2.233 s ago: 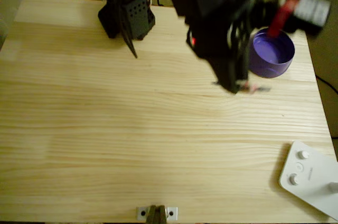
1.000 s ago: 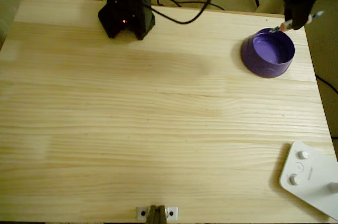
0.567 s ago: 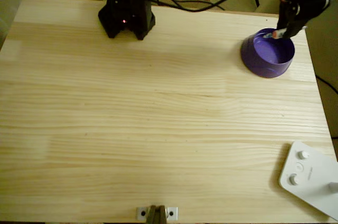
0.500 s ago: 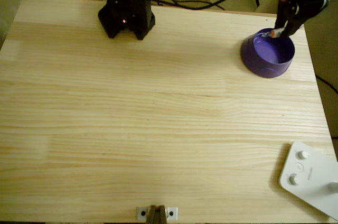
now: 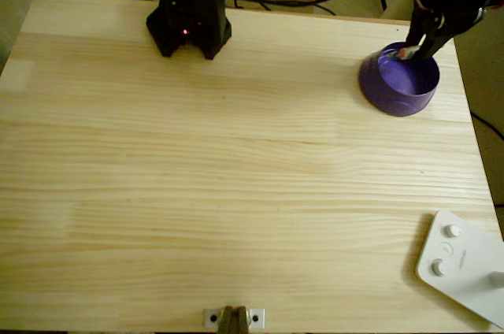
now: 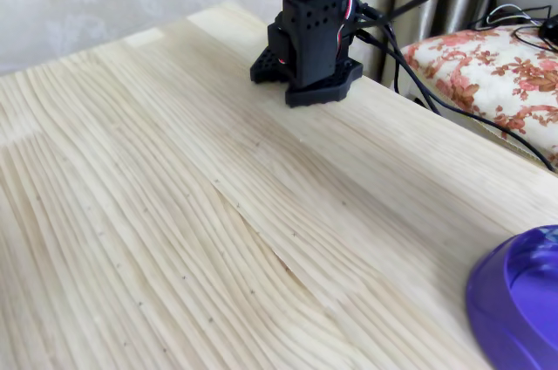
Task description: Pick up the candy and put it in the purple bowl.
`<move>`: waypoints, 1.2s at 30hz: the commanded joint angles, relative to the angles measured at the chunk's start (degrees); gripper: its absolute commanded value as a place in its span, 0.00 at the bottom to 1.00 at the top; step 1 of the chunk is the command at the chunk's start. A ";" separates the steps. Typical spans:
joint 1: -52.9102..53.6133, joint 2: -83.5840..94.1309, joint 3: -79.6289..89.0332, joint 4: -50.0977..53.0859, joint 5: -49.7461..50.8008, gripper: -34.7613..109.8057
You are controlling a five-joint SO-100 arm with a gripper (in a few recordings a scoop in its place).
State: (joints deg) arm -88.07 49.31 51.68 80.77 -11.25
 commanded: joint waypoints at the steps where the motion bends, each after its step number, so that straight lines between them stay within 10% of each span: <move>1: 0.26 3.43 -5.45 1.14 -0.35 0.25; 29: 1.05 2.90 -5.62 1.49 -2.02 0.40; 36: 1.23 4.75 -5.54 2.11 -1.49 0.24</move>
State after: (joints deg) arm -87.01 49.31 51.24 81.83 -12.13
